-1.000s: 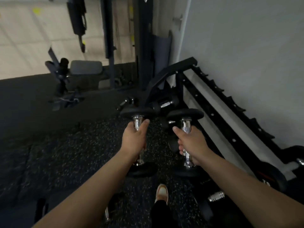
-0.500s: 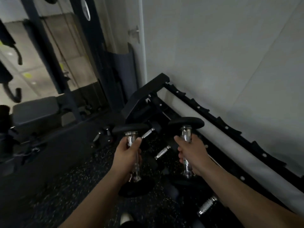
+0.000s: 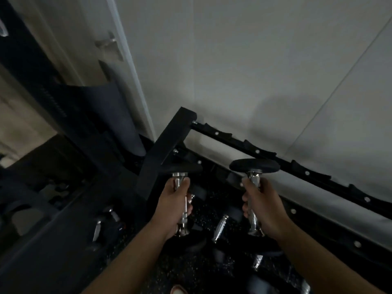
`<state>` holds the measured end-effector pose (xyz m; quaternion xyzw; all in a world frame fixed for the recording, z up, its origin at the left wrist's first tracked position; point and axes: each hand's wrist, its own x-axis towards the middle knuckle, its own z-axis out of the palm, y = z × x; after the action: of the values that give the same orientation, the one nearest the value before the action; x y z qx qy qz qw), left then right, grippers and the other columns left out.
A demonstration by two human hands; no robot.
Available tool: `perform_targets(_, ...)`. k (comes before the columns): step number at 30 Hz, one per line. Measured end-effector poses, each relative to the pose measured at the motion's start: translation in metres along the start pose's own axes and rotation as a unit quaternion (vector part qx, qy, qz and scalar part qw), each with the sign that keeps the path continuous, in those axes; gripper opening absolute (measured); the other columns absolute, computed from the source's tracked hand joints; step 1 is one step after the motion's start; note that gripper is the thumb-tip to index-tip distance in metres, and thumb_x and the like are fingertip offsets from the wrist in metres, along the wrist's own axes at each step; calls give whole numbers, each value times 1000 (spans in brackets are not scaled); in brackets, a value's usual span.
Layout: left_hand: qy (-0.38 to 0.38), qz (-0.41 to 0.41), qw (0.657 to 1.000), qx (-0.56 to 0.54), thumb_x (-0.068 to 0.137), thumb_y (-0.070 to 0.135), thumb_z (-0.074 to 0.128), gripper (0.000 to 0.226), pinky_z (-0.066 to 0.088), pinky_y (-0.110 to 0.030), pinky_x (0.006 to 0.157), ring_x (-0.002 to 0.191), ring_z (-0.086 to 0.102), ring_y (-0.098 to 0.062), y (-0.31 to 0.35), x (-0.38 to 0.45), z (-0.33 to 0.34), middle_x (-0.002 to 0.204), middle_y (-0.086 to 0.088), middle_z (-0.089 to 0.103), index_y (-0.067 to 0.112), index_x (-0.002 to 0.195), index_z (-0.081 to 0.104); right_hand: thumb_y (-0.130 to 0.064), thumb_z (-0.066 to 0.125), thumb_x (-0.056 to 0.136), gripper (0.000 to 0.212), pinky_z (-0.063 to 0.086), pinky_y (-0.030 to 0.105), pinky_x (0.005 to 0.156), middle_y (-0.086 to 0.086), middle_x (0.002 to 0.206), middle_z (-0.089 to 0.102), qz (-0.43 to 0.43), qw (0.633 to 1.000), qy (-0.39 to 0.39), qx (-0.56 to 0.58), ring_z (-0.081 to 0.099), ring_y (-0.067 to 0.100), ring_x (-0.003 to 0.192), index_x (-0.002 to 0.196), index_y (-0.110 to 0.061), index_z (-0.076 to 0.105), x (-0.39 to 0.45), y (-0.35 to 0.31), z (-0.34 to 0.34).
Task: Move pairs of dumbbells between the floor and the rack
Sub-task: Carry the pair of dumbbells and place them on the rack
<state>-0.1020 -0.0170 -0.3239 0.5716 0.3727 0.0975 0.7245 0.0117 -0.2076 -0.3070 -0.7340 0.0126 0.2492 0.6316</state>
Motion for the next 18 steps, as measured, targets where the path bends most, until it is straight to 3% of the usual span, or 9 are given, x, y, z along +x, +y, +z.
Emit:
perform_targets(6,-76,-42,995,45,94,39,61,21,33,-27,48,43,46,-15,13,99,7,57,3,57,19,89,56,-56,53,92,28,46,29,40,0,54,61,10,993,120,9,55,19,44,90,-28,57,46,8,14)
perform_targets(9,-121,-58,988,78,90,44,62,22,36,-28,47,45,49,-15,10,144,26,61,3,59,22,95,60,-58,50,92,26,44,28,39,1,52,60,35,986,159,29,55,19,43,86,-34,57,75,13,10)
perform_targets(13,-123,-57,985,111,82,50,64,34,44,-30,47,50,54,-15,14,205,51,66,0,60,25,105,62,-58,49,93,29,44,28,39,-1,53,64,63,979,188,49,55,18,42,91,-30,56,123,10,6)
perform_targets(18,-143,-72,977,140,85,48,62,10,44,-36,55,50,55,-17,21,264,83,66,1,62,40,81,65,-56,46,96,37,45,31,43,-2,52,58,82,978,187,48,55,17,45,96,-20,55,167,14,1)
